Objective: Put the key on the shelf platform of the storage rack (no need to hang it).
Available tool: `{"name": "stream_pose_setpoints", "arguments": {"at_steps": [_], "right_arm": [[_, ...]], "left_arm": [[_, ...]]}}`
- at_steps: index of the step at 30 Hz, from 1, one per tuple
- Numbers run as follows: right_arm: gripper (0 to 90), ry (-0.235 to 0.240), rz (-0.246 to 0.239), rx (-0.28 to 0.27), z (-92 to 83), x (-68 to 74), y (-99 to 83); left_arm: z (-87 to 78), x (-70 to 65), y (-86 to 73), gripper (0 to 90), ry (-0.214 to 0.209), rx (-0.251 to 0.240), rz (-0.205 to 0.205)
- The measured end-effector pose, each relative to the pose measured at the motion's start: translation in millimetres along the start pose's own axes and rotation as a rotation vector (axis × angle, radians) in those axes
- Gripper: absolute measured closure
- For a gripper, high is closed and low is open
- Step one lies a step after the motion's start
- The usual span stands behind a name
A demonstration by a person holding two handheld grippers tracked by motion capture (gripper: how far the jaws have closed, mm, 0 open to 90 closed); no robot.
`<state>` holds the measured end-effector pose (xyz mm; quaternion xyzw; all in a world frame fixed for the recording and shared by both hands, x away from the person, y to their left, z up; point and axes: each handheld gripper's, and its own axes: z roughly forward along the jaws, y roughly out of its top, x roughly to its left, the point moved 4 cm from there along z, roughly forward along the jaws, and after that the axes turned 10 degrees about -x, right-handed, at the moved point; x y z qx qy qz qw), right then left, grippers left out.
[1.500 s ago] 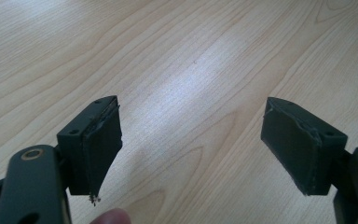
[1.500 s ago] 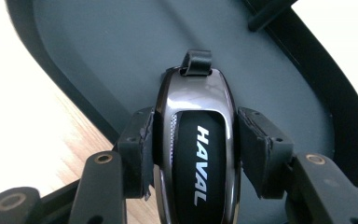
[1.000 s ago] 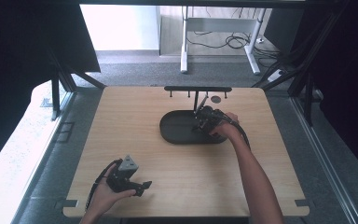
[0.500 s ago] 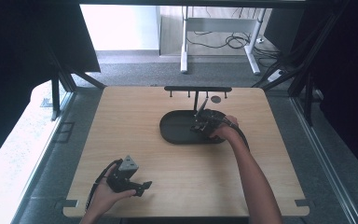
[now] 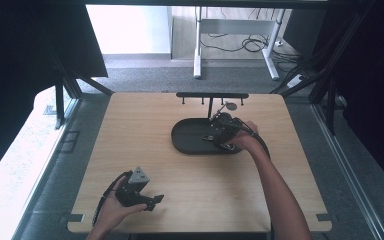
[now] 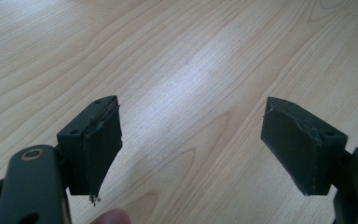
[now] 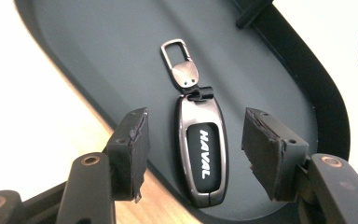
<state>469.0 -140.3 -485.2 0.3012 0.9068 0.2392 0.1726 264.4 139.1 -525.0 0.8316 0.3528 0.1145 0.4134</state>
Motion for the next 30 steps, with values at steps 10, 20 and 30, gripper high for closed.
{"name": "stream_pose_setpoints", "arguments": {"at_steps": [10, 20, 30], "right_arm": [[41.9, 0.017, 0.016, -0.081, -29.5, 12.5, -17.4], [42.0, 0.036, 0.041, -0.124, -43.5, 23.0, -66.3], [42.1, 0.059, 0.09, -0.147, -46.2, 33.0, -113.5]], "left_arm": [[1.9, -2.4, 0.0, 20.6, -0.003, 0.01, 0.005], [1.6, -2.1, 0.3, 20.6, 0.001, 0.005, 0.003], [-0.2, -0.9, 0.2, 20.6, 0.008, 0.003, -0.004]]}}
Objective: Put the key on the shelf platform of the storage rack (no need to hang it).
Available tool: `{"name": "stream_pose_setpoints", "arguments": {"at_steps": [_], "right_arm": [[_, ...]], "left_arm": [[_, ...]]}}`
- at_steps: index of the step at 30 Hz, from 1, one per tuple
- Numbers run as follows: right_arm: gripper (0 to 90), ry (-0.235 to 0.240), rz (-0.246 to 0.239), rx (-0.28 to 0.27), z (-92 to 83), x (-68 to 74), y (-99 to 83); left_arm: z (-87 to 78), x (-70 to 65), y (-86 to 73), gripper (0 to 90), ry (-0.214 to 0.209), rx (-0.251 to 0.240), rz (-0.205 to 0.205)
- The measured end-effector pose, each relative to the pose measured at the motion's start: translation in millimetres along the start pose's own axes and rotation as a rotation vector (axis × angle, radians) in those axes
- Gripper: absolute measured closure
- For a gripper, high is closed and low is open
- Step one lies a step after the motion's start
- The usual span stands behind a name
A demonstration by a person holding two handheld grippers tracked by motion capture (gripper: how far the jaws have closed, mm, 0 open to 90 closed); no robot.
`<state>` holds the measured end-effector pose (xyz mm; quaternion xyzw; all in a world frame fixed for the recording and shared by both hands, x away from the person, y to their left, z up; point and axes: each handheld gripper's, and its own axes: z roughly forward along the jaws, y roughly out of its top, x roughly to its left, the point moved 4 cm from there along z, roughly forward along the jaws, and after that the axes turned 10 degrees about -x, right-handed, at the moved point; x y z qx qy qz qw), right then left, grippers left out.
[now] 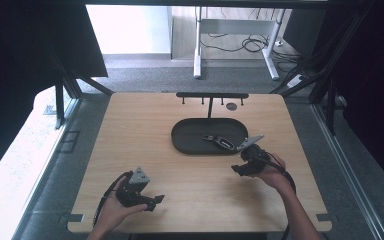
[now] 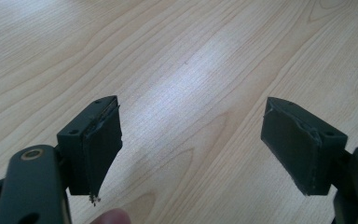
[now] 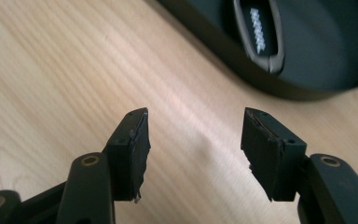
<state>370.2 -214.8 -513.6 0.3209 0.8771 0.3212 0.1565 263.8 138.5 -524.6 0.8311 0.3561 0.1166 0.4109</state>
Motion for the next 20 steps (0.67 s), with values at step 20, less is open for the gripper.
{"name": "stream_pose_setpoints", "arguments": {"at_steps": [20], "right_arm": [[41.0, -0.059, 0.119, -0.118, -12.9, 4.6, -59.5]], "left_arm": [[2.9, -2.9, 0.1, 20.6, 0.005, 0.006, 0.006]]}}
